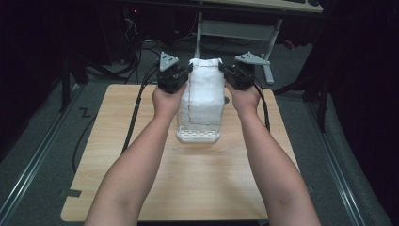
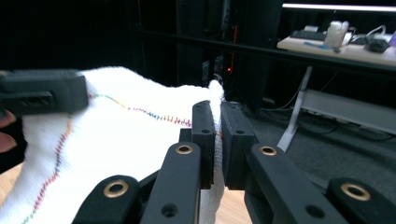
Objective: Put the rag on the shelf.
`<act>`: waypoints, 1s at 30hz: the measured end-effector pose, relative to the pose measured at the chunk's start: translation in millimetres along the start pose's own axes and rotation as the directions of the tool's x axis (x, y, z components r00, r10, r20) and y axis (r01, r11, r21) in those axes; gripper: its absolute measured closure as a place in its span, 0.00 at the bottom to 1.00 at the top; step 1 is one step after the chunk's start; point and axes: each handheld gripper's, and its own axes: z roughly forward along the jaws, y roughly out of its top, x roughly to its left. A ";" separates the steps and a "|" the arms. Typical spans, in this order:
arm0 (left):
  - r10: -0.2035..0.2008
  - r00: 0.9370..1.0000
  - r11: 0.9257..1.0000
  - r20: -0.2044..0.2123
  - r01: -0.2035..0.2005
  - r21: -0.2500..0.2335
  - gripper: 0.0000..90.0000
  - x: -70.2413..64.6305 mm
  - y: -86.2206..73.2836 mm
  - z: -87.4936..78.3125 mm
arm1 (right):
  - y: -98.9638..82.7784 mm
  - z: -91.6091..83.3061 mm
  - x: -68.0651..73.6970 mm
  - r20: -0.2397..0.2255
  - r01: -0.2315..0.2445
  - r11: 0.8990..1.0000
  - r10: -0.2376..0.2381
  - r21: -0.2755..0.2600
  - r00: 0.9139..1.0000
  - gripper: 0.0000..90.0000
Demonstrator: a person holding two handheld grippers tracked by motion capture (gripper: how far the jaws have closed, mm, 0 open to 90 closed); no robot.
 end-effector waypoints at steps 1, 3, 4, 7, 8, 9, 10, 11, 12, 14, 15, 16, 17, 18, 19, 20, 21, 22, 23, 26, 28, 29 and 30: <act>0.005 1.000 1.000 -0.011 -0.005 0.014 0.93 2.2 -1.9 1.1 | -0.7 0.6 -0.2 -0.006 -0.005 1.000 0.005 0.004 1.000 0.95; 0.003 1.000 1.000 -0.023 -0.002 0.019 0.93 7.2 -1.5 -0.3 | -1.5 1.5 5.3 -0.019 0.018 1.000 -0.017 0.014 1.000 0.95; 0.001 1.000 1.000 -0.027 -0.001 0.017 0.93 8.7 -0.4 -1.5 | -0.9 1.3 7.9 -0.021 0.029 1.000 -0.029 0.010 0.999 0.95; 0.000 0.999 1.000 -0.037 0.001 0.008 0.93 10.9 1.9 -3.8 | 1.9 2.3 13.9 -0.027 0.037 0.999 -0.037 0.003 0.999 0.95; -0.004 0.999 1.000 -0.040 0.004 0.005 0.93 12.7 3.0 -5.0 | 2.6 3.2 14.8 -0.028 0.041 0.999 -0.041 0.005 0.999 0.95; -0.004 0.999 1.000 -0.040 0.004 0.005 0.93 12.7 3.0 -5.0 | 2.9 4.2 15.5 -0.027 0.047 0.999 -0.047 0.005 0.999 0.95; -0.005 0.999 1.000 -0.040 0.005 0.010 0.93 13.2 2.8 -4.7 | 2.9 4.2 15.5 -0.027 0.047 0.999 -0.047 0.005 0.999 0.95; -0.025 0.999 0.999 -0.031 0.026 0.034 0.92 14.6 0.3 -1.3 | 2.0 6.5 15.7 -0.019 0.056 0.998 -0.055 0.017 0.998 0.95; -0.033 0.999 0.998 -0.030 0.034 0.050 0.92 15.4 -1.7 0.9 | 0.5 7.8 15.1 -0.013 0.059 0.998 -0.058 0.027 0.998 0.95; -0.032 0.999 0.995 -0.041 0.036 0.088 0.89 17.2 -6.4 5.4 | -3.2 11.5 12.1 -0.013 0.046 0.998 -0.046 0.051 0.999 0.95; -0.038 0.998 0.992 -0.041 0.043 0.115 0.88 18.7 -9.2 7.9 | -6.5 14.6 10.2 -0.009 0.035 0.997 -0.035 0.072 0.999 0.95; -0.048 0.998 0.988 -0.042 0.054 0.142 0.87 20.4 -12.8 10.9 | -9.2 17.9 8.6 -0.014 0.024 0.995 -0.023 0.096 1.000 0.93; -0.048 0.998 0.988 -0.042 0.054 0.142 0.83 20.4 -12.8 10.9 | -9.2 17.9 8.6 -0.014 0.024 0.995 -0.023 0.096 1.000 0.93; -0.079 0.997 0.977 -0.023 0.082 0.197 0.74 25.0 -19.5 16.7 | -16.2 24.7 5.0 -0.004 0.011 0.991 -0.011 0.134 1.000 0.82; -0.088 0.996 0.972 -0.024 0.091 0.215 0.69 27.3 -21.2 17.6 | -18.5 27.2 3.2 -0.011 -0.008 0.988 0.009 0.153 1.000 0.77; -0.093 0.995 0.971 -0.023 0.096 0.220 0.63 29.6 -22.1 16.9 | -21.2 30.2 0.8 -0.021 -0.031 0.983 0.035 0.180 0.999 0.75; -0.097 0.995 0.972 -0.022 0.099 0.213 0.61 31.6 -22.5 15.1 | -23.5 31.3 -0.7 -0.023 -0.035 0.982 0.040 0.188 0.999 0.74; -0.098 0.995 0.973 -0.024 0.101 0.205 0.61 32.9 -22.6 13.4 | -25.4 31.0 -1.2 -0.022 -0.032 0.982 0.037 0.184 0.999 0.74; -0.096 0.995 0.975 -0.031 0.101 0.198 0.61 34.3 -22.5 11.4 | -26.4 30.7 -1.1 -0.020 -0.031 0.982 0.035 0.185 0.999 0.73; -0.092 0.995 0.977 -0.039 0.098 0.191 0.59 36.5 -22.5 7.5 | -27.9 30.0 -0.9 -0.021 -0.019 0.982 0.023 0.189 1.000 0.72; -0.080 0.996 0.980 -0.048 0.088 0.177 0.58 36.0 -22.6 4.1 | -28.5 27.6 -0.1 -0.024 -0.018 0.983 0.022 0.181 0.999 0.71; -0.067 0.997 0.983 -0.047 0.074 0.170 0.57 35.0 -23.2 0.9 | -29.2 25.1 1.6 -0.034 -0.015 0.984 0.022 0.179 0.999 0.70; -0.058 0.997 0.982 -0.049 0.065 0.175 0.56 34.2 -23.5 -0.3 | -29.6 24.0 2.8 -0.035 -0.008 0.984 0.015 0.179 0.999 0.69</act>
